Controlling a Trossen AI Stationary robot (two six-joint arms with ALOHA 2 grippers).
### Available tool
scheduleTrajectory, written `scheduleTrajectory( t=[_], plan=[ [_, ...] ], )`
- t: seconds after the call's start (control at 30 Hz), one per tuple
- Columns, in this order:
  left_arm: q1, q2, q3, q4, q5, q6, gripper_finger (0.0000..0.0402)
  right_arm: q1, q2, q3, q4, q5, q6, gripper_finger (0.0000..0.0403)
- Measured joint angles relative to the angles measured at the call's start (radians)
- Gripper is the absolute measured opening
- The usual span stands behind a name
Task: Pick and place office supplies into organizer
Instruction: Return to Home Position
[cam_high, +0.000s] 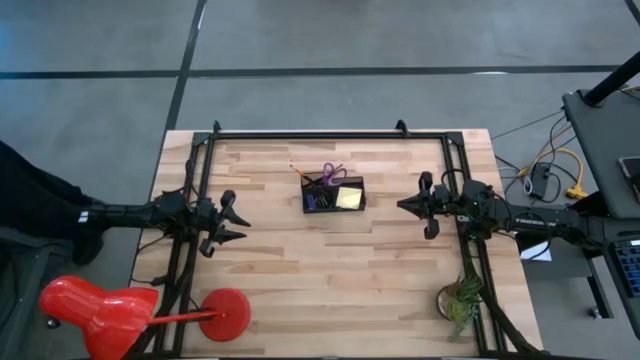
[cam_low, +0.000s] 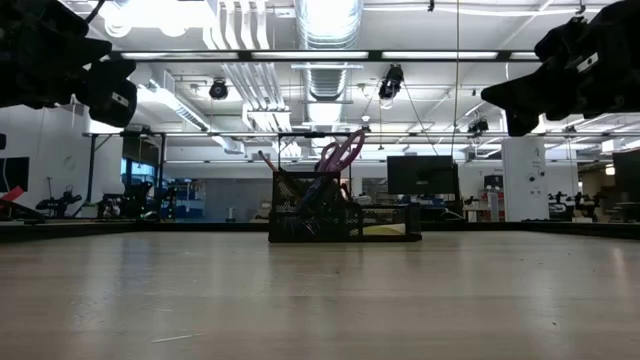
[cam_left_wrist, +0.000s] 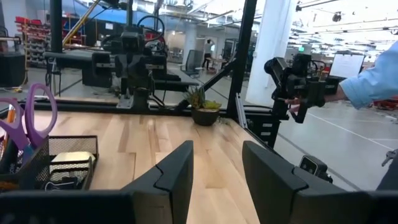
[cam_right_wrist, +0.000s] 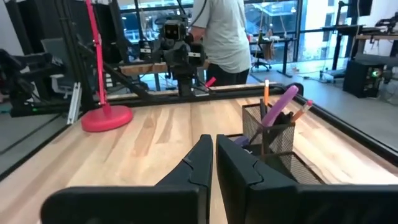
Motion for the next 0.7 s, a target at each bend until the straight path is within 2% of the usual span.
scheduleTrajectory(
  t=[0.7],
  plan=[
    [0.0, 0.024, -0.002, -0.003, 0.0, -0.001, 0.0123, -0.001, 0.0, 0.0, -0.025, 0.008, -0.001, 0.0013]
  ],
)
